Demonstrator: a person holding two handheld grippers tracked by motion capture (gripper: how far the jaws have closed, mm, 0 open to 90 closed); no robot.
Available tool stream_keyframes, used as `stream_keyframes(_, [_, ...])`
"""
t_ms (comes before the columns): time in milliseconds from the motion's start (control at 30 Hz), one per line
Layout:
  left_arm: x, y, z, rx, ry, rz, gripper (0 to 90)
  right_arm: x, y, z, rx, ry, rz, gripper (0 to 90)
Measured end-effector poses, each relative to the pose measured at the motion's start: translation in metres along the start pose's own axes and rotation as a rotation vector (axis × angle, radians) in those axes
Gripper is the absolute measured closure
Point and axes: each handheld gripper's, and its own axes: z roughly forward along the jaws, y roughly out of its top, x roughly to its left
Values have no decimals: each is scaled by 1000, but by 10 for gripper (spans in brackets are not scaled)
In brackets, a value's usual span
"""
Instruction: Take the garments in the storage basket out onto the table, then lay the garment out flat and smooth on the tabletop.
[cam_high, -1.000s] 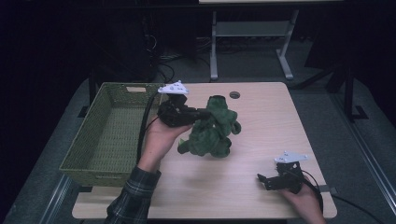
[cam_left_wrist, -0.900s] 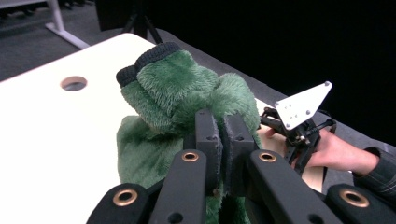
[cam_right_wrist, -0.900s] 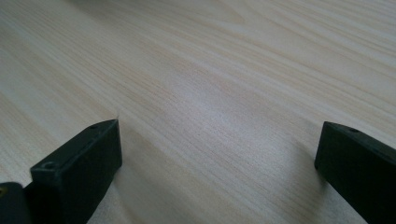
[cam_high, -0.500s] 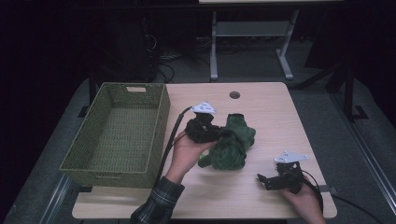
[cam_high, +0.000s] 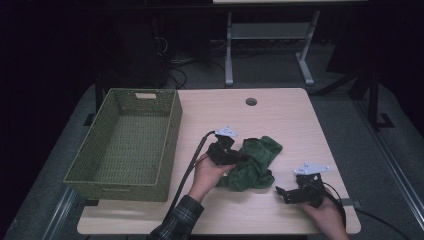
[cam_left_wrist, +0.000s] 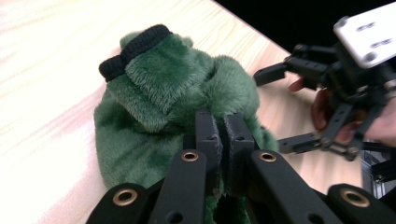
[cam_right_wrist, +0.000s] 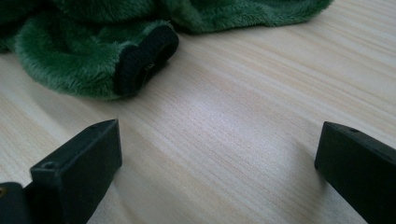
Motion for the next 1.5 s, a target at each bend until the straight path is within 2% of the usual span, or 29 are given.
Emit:
stream_keyframes(67, [3,-3,4,5,6,-8,869,0,0,0,0,0,0,3])
stream_keyframes(167, [8,-8,13,34,27,6,868,0,0,0,0,0,0,3])
stream_keyframes(267, [10,-12,20,55,45,21,865,0,0,0,0,0,0,3])
stream_keyframes(333, [10,-14,23,68,59,49,859,0,0,0,0,0,0,3])
stream_keyframes(467, [8,-12,20,55,69,58,813,0,0,0,0,0,0,3])
stream_keyframes(633, [-6,-4,3,29,106,108,610,0,0,0,0,0,0,3])
stream_keyframes(667, [-13,-2,-4,6,110,119,566,0,0,0,0,0,0,3])
stream_keyframes(700, [-13,-2,-4,6,110,119,554,0,0,0,0,0,0,3])
stream_keyframes(933, [-41,-3,-14,8,82,177,548,0,0,0,0,0,0,3])
stream_keyframes(1133, [-57,-9,-7,28,75,211,555,0,0,0,0,-1,0,3])
stream_keyframes(1233, [-60,-12,1,60,87,232,555,0,0,0,-2,-1,-5,3])
stream_keyframes(1400, [-58,-21,15,100,95,218,553,0,0,0,0,3,-5,3])
stream_keyframes(1500, [-55,-24,21,127,107,229,550,2,1,-1,18,0,4,6])
